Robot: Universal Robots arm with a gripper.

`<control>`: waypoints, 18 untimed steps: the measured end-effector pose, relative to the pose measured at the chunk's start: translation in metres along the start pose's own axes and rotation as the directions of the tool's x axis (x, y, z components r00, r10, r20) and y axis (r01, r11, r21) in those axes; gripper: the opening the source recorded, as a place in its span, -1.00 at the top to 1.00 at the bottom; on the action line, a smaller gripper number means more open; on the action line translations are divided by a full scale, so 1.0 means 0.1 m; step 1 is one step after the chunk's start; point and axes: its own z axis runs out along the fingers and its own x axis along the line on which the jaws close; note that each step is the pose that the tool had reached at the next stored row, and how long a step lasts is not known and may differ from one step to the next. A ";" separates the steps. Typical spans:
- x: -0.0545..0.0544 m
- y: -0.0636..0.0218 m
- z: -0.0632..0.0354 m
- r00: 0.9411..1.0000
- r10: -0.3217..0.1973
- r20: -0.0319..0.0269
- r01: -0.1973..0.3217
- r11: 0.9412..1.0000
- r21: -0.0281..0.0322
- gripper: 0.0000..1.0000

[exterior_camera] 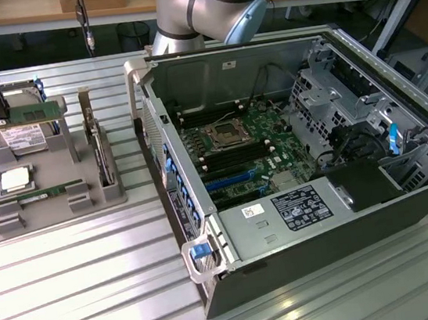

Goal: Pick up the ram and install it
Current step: 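Pick up the ram and move it above insertion slot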

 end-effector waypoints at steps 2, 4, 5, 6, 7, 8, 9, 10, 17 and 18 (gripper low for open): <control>0.00 -0.028 -0.001 1.000 0.000 0.000 0.000 1.000 0.000 0.74; 0.00 -0.050 -0.001 1.000 0.000 0.000 0.000 1.000 0.000 0.74; 0.00 -0.058 -0.002 1.000 0.000 0.000 0.000 1.000 0.000 0.74; 0.00 -0.068 -0.002 1.000 0.000 0.000 0.000 1.000 0.000 0.74; 0.00 -0.079 -0.004 1.000 0.000 0.000 0.000 1.000 0.000 0.74; 0.00 -0.084 -0.003 1.000 0.000 0.000 0.000 1.000 0.000 0.74; 0.00 -0.095 -0.003 1.000 0.000 0.000 0.000 1.000 0.000 0.74; 0.00 -0.102 -0.004 1.000 0.000 0.000 0.000 1.000 0.000 0.74; -0.01 -0.160 -0.006 1.000 0.000 -0.001 0.000 1.000 0.000 0.74; -0.01 -0.178 -0.007 1.000 0.000 -0.001 0.000 1.000 0.000 0.74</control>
